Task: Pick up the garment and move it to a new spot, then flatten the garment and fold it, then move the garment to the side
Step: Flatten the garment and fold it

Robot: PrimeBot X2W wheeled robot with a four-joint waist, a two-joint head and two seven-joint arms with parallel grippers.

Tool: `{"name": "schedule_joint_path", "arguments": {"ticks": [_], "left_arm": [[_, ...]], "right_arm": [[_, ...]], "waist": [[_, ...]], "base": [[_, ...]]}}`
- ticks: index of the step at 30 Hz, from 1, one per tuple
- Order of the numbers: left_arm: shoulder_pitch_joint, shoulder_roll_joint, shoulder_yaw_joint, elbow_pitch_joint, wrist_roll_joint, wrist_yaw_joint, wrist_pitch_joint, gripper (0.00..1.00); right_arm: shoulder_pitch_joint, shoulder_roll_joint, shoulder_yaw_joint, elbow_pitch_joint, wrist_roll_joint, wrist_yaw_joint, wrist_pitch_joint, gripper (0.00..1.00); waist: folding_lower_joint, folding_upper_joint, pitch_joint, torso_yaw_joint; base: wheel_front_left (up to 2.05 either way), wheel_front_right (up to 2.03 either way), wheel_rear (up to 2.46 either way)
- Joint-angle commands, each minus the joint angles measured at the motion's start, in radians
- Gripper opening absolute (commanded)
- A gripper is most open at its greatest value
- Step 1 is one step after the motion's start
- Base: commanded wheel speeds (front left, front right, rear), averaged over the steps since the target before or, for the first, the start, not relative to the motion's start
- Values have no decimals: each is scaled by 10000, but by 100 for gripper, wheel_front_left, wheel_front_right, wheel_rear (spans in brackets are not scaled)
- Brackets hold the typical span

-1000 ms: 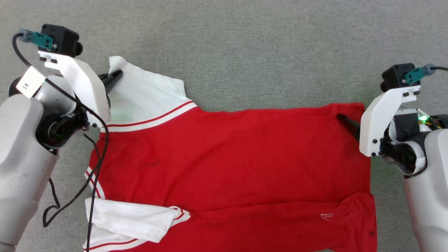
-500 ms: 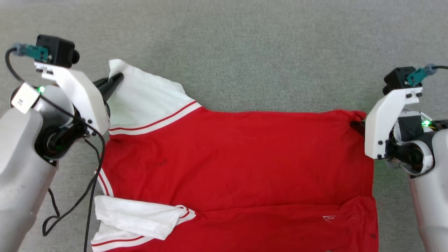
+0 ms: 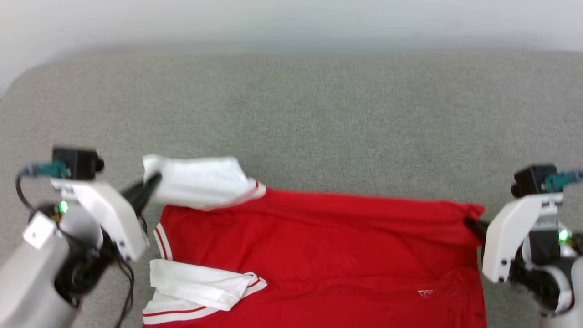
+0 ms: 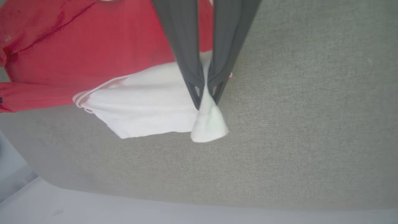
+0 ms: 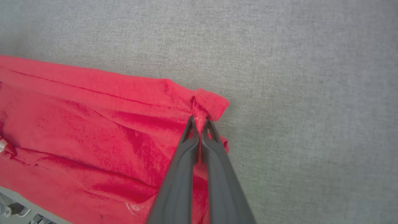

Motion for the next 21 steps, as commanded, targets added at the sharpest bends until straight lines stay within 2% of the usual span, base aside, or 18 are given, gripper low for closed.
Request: {"name": "schedule_joint_path", "arguments": {"ticks": [1,9,13,15,16,17,18,19,20,21], "left_arm": [[648,74,22,-278,-106,203,-149,0],[3197,-28,-68,-1132,-568,1030,-762,0],[3998,-244,-234,-1112,-749,1187,-946,0],[4230,-427,-330,-981,-860,1101,-1004,0],[4281,-487,-374,-891,-861,1022,-1056,0],[4282,-566,-363,-749,-875,984,-1127,0],[4325,-674,-414,-619,-963,915,-1104,0],[4322,-767,-457,-484,-972,832,-1108,17],[4247,-827,-456,-383,-921,803,-1235,45],[4167,-916,-414,-270,-900,792,-1351,100]], "right_arm": [[513,168,-141,-157,-12,-5,-133,0],[2178,733,-628,-94,-52,-5,-857,0],[2667,898,-822,163,-106,-5,-1420,0],[2871,953,-868,367,-170,-5,-1705,0],[2948,970,-881,449,-189,-6,-1846,4],[3042,1009,-885,560,-181,-6,-1984,23],[3090,1056,-866,671,-150,-6,-2134,87],[3124,1099,-834,749,-98,-6,-2323,100],[3130,1124,-802,805,-79,-6,-2520,100],[3142,1143,-757,850,-56,-11,-2715,100]], "waist": [[1,0,-288,138],[1,0,-635,289],[1,0,-724,316],[1,0,-767,343],[1,0,-782,357],[1,0,-795,365],[1,0,-807,367],[1,0,-815,367],[1,0,-818,362],[1,0,-828,356]], "base": [[0,0,0],[0,0,0],[0,0,0],[0,0,0],[0,0,0],[0,0,0],[0,0,0],[0,0,0],[0,0,0],[0,0,0]]}}
